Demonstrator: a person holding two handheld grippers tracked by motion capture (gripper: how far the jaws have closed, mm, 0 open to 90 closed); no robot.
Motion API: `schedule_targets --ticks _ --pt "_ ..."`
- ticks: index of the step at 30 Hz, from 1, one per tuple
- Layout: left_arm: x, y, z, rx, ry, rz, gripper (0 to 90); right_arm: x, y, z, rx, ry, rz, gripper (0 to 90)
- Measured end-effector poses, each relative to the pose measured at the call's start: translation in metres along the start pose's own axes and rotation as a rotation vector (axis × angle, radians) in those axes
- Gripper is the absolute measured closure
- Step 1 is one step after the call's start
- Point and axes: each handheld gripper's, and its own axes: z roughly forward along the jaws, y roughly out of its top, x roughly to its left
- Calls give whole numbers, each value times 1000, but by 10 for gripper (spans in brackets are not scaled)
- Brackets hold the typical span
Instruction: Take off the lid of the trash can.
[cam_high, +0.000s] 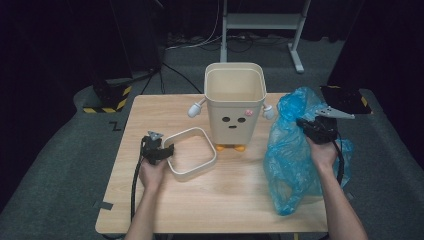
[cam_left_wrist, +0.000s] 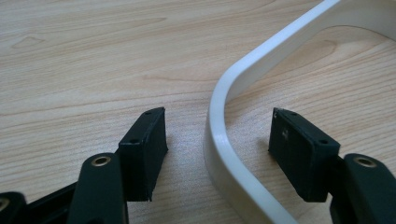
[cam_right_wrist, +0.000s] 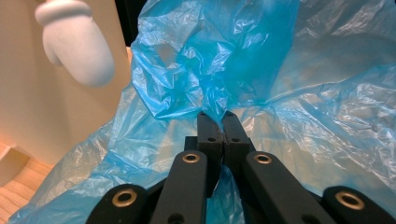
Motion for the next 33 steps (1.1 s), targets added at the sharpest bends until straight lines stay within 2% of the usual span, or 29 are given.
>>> schedule_targets --ticks 3,11,20,33 --pt "0 0 0 0 0 0 371 -1 3 -4 -3 1 1 894" --pt "0 0 0 0 0 0 370 4 10 -12 -3 -4 -44 894" --pt "0 0 0 1 0 1 371 5 23 -28 -30 12 -48 894" --pt "0 0 0 0 0 0 370 10 31 -40 -44 43 -65 894"
